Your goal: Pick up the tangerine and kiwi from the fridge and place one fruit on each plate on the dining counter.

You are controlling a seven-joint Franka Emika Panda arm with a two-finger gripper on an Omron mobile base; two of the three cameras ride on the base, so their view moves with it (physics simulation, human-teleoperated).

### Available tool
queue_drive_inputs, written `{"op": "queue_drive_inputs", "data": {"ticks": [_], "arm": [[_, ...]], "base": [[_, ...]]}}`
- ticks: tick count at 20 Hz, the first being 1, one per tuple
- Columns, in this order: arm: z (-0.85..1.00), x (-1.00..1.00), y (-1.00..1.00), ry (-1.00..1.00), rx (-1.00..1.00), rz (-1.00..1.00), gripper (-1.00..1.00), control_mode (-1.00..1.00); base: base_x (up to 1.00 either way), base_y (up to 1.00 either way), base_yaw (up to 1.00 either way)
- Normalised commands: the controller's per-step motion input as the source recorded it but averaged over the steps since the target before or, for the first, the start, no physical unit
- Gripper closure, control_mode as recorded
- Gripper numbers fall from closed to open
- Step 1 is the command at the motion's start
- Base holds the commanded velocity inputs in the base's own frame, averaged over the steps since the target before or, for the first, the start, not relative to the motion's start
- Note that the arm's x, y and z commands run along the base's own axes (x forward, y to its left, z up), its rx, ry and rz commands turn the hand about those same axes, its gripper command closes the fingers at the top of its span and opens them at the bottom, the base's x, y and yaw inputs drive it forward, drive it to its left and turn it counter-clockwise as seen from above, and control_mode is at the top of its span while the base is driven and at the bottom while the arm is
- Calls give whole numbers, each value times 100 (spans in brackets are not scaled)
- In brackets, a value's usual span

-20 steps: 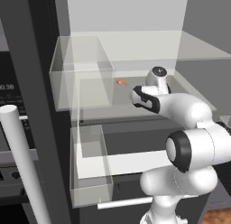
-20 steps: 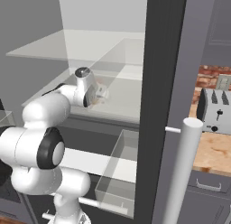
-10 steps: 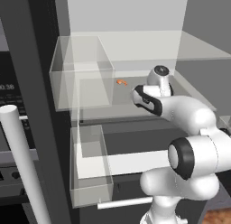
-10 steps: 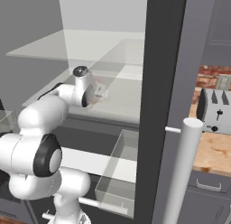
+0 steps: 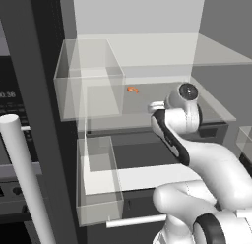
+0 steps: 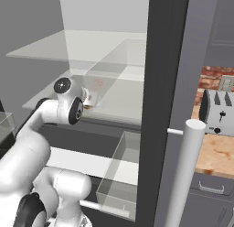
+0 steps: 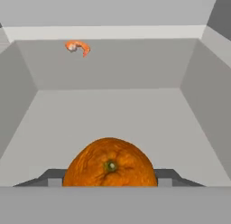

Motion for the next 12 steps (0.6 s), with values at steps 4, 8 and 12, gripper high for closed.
{"op": "queue_drive_inputs", "data": {"ticks": [4, 8, 12], "arm": [[59, -100, 0, 9, 8, 0, 100, -100], [45, -100, 0, 39, 5, 0, 100, -100], [27, -100, 0, 53, 0, 0, 100, -100]], "base": [[0, 0, 0], [0, 0, 0], [0, 0, 0]]}}
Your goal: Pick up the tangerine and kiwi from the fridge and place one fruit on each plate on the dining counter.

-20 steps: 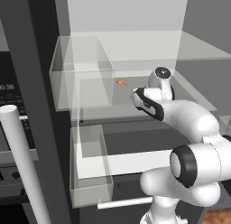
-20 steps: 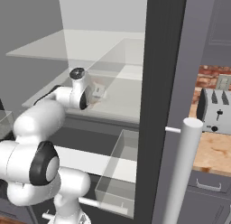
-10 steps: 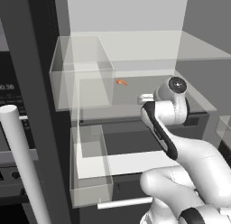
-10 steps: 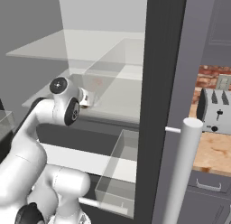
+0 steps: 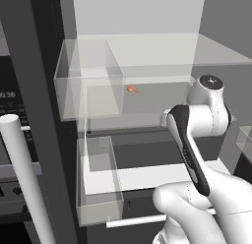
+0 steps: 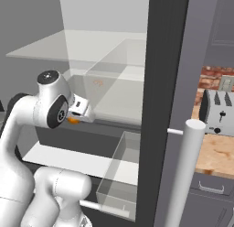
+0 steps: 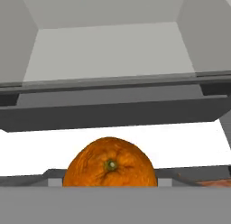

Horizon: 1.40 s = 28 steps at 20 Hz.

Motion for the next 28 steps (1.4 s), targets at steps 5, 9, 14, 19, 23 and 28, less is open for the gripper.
{"op": "queue_drive_inputs", "data": {"ticks": [5, 9, 14, 19, 23, 28], "arm": [[-3, -97, 0, 37, 0, 0, 100, -100], [-30, -70, 0, 1, 1, 1, 100, -100], [0, -60, 19, -6, 0, 5, 100, -100], [0, -21, 6, -1, 0, 1, 100, -100], [-4, 0, 0, 0, 0, 0, 100, -100], [0, 0, 0, 0, 0, 0, 100, -100]], "base": [[0, 0, 0], [0, 0, 0], [0, 0, 0], [0, 0, 0], [0, 0, 0], [0, 0, 0]]}}
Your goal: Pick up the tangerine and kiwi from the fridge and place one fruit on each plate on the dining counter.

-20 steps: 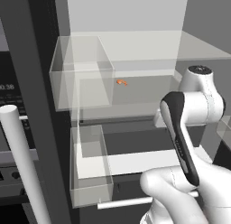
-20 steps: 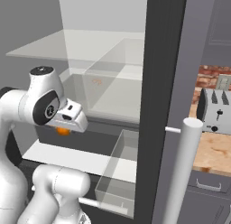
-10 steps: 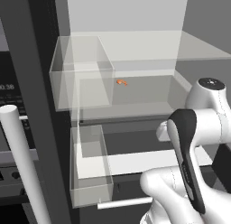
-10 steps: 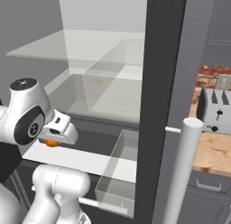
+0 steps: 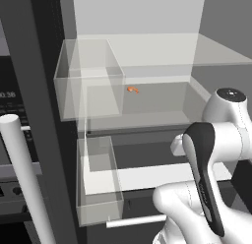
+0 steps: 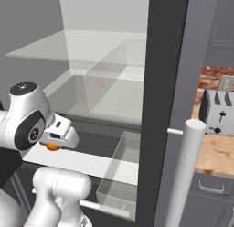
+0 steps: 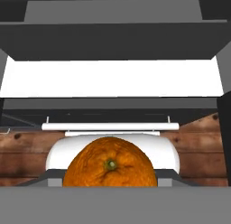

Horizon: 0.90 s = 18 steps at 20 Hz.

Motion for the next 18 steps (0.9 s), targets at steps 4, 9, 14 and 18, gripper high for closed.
{"op": "queue_drive_inputs", "data": {"ticks": [4, 9, 14, 18], "arm": [[0, -2, 0, 0, 0, 0, 100, -100], [0, 0, 0, 0, 0, 0, 100, 100], [0, 0, 0, 0, 0, 0, 100, 100], [0, 0, 0, 0, 0, 0, 100, 100]], "base": [[0, 0, 0], [-42, 0, -3], [-89, 8, -16], [-98, 0, -27]]}}
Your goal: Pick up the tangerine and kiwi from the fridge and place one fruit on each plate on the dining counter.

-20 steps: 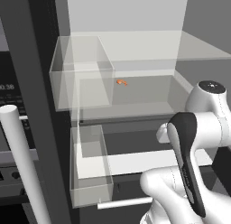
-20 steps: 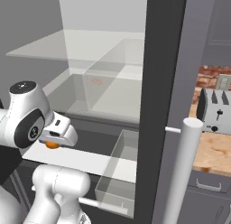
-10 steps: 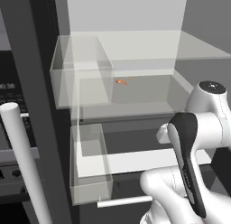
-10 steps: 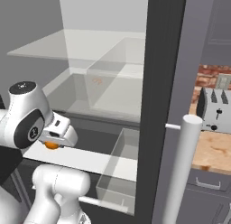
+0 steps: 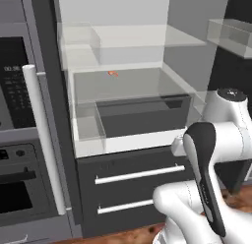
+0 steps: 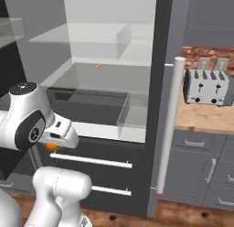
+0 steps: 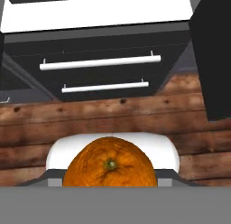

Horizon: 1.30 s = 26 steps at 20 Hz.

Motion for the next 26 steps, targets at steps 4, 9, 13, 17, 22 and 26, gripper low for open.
{"op": "queue_drive_inputs", "data": {"ticks": [4, 9, 13, 17, 22, 26], "arm": [[0, 0, 0, 0, 0, 0, 100, 100], [0, 0, 0, 0, 0, 0, 100, 100], [0, 0, 0, 0, 0, 0, 100, 100], [0, 0, 0, 0, 0, 0, 100, 100], [0, 0, 0, 0, 0, 0, 100, 100], [0, 0, 0, 0, 0, 0, 100, 100]], "base": [[-80, 0, -41], [-25, 0, -80], [0, 0, -87], [-1, -6, -84], [-7, -29, -75], [2, -70, -70]]}}
